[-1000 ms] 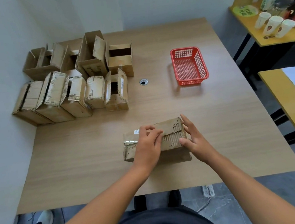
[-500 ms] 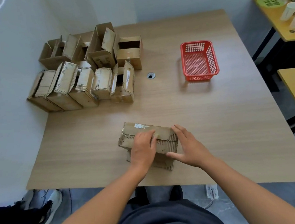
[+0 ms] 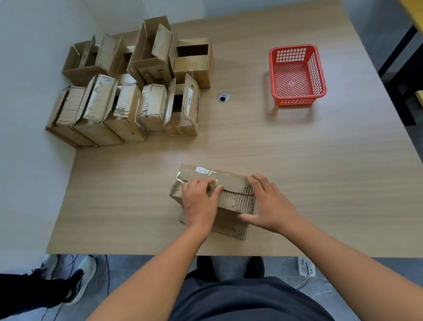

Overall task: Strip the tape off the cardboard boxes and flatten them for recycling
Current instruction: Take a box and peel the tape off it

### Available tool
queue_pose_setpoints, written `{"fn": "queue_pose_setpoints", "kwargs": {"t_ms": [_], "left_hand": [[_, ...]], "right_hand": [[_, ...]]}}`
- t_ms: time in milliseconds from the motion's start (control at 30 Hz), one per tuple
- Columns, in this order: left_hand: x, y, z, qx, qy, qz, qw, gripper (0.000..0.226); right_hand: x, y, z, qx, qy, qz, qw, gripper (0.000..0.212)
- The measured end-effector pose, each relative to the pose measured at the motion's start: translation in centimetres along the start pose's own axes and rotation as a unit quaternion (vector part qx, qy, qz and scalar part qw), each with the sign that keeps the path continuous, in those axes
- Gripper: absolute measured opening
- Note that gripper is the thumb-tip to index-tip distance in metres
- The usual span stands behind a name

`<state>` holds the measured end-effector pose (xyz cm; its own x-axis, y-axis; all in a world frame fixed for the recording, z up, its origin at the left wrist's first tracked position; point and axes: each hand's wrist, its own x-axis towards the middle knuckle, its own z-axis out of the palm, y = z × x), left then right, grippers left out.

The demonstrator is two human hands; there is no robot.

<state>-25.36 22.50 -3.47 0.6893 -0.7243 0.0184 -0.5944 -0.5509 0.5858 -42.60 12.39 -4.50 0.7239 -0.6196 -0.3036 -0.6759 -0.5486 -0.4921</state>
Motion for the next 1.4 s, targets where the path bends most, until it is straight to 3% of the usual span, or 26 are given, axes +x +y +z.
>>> {"fn": "queue_pose_setpoints", "kwargs": {"t_ms": [100, 233, 367, 433, 500, 600, 800, 967, 1100, 1267, 1400], "left_hand": [[0.3, -0.3, -0.2, -0.005, 0.003, 0.008, 1.0, 0.017], [0.2, -0.7, -0.7, -0.019, 0.005, -0.006, 1.0, 0.016], [0.9, -1.1, -1.3, -0.074, -0.02, -0.024, 0.997, 0.031], [1.0, -1.2, -1.3, -0.047, -0.035, 0.022, 0.998, 0.025], [1.1, -1.1, -0.9, 0.005, -0.045, 0.042, 0.998, 0.037], [2.1, -0.7, -0.7, 0.015, -0.042, 0.001, 0.999, 0.046], [3.6, 0.3, -1.1, 0.032, -0.054, 0.027, 0.998, 0.017], [3.3, 0.6, -1.8, 0.087, -0.027, 0.094, 0.991, 0.019], [3.3, 0.8, -2.9, 0.119, 0.007, 0.152, 0.981, 0.017], [3.8, 1.6, -3.6, 0.024, 0.058, 0.08, 0.995, 0.009], [3.4, 0.3, -3.6, -0.016, 0.042, 0.137, 0.99, 0.015]], "right_hand": [[0.0, 0.0, 0.0, -0.001, 0.002, 0.004, 1.0, 0.113], [0.0, -0.3, 0.1, -0.016, 0.004, 0.01, 1.0, 0.114], [0.1, -0.5, -0.2, -0.036, -0.001, 0.018, 0.999, 0.115], [0.4, -0.8, -0.5, -0.047, -0.002, 0.016, 0.999, 0.116], [0.7, -1.1, -0.7, -0.052, -0.006, 0.01, 0.999, 0.114], [1.1, -1.1, -0.8, -0.033, -0.015, 0.0, 0.999, 0.105], [1.0, -0.7, -0.6, 0.043, 0.006, -0.02, 0.999, 0.103], [0.8, -1.1, -0.8, 0.045, 0.026, -0.041, 0.998, 0.117], [0.6, -1.9, -1.5, 0.002, 0.097, -0.083, 0.992, 0.111], [1.2, -2.5, -2.6, -0.047, 0.217, -0.165, 0.961, 0.108], [1.6, -1.0, -2.6, -0.059, 0.234, -0.198, 0.95, 0.11]]}}
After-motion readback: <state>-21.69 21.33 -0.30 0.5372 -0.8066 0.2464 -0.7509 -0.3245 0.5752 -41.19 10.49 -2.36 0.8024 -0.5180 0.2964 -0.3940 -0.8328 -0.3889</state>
